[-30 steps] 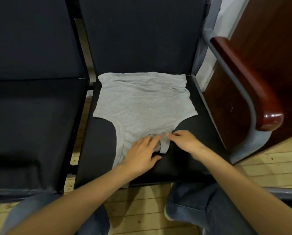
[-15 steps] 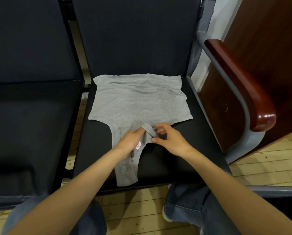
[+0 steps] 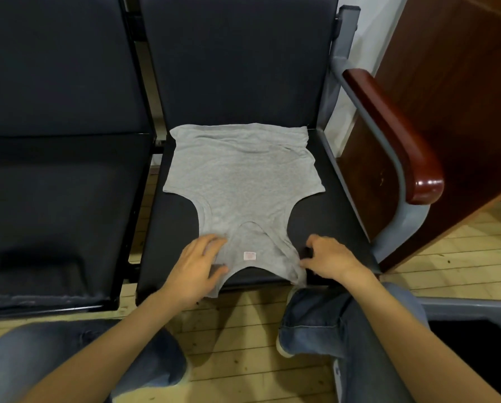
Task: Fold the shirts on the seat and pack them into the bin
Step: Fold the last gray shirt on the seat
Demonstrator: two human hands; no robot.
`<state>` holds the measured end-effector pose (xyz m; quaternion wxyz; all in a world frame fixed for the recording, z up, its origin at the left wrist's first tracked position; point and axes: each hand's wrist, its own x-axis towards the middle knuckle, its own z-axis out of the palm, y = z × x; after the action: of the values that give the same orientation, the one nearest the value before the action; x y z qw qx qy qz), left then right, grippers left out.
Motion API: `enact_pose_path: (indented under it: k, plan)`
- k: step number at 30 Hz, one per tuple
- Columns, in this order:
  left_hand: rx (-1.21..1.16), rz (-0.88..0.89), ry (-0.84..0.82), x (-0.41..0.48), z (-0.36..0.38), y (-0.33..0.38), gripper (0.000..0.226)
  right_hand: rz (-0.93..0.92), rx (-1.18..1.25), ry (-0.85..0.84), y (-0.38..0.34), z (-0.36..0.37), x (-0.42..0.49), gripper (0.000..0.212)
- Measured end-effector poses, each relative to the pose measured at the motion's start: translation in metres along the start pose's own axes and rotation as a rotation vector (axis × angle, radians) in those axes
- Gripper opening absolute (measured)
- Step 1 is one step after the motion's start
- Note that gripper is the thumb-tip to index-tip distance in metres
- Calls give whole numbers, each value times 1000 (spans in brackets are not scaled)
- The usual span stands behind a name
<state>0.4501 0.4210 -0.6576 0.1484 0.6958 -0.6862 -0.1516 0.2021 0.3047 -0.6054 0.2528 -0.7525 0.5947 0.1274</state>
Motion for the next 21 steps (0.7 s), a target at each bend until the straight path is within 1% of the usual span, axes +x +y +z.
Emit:
enact_pose_path:
  k: [2, 4, 5, 7, 8, 10, 11, 12, 14, 16, 18, 20, 21]
  plan:
    - [45, -40, 39, -18, 3, 7, 61, 3, 161, 136, -3, 5, -4, 33]
    - [124, -24, -9, -33, 6, 9, 65, -5, 278, 254, -8, 13, -4, 33]
    - [145, -15, -9, -37, 8, 8, 66, -4, 287, 250, -10, 18, -3, 35]
    - [105, -56, 5, -43, 10, 6, 64, -2, 282, 189, -16, 25, -2, 38]
    - [83, -84, 6, -44, 11, 6, 60, -18, 264, 175, -18, 28, -1, 35]
    - [127, -95, 44, -45, 14, 8, 50, -94, 278, 211, -26, 29, -3, 21]
    - [151, -101, 62, -43, 13, 12, 44, -157, 348, 250, -29, 28, -5, 15]
    - [126, -118, 81, -39, 11, 17, 38, -210, 433, 286, -31, 27, -7, 17]
    - [25, -101, 159, -26, 8, 31, 31, -236, 562, 316, -32, 22, -12, 21]
    - [-63, -28, 171, -11, 7, 45, 32, -223, 614, 236, -30, 14, -16, 33]
    - [-82, 57, 119, 2, 11, 51, 36, -176, 612, 112, -24, 12, -18, 47]
    - [-60, 109, 2, 9, 19, 49, 44, -100, 575, 52, -18, 12, -20, 45]
    - [-6, 129, -67, 11, 21, 48, 49, -71, 554, 27, -14, 12, -21, 41]
